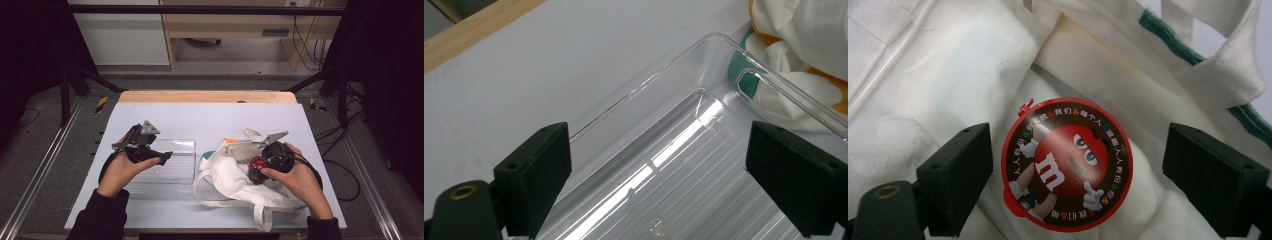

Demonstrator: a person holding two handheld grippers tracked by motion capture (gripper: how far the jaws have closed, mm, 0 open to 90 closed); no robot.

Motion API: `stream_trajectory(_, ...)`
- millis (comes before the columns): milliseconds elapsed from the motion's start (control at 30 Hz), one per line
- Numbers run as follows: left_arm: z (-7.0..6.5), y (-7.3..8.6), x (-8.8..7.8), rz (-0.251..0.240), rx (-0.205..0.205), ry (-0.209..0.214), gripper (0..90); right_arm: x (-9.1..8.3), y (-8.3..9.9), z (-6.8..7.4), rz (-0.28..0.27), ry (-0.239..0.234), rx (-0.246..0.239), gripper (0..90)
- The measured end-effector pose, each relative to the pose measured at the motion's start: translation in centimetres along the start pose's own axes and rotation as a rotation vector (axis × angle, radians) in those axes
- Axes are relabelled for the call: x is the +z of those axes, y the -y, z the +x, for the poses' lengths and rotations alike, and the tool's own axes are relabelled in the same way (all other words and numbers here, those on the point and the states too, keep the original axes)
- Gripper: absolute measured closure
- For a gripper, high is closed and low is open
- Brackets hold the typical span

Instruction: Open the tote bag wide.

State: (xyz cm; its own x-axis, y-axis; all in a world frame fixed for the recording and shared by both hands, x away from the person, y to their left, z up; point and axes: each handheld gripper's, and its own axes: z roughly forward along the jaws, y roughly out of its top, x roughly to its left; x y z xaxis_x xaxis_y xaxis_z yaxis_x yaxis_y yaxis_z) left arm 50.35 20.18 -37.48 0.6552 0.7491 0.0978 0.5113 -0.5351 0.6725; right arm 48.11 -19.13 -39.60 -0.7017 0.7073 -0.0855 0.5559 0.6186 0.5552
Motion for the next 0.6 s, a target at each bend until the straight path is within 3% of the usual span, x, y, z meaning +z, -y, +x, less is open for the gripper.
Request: stream_trajectory(600,-0.3,0.0,0.2,0.014,0.02,0.008,11.0,1.8,0.8,-0.2,0.031,-0.042,-0.008,14.8)
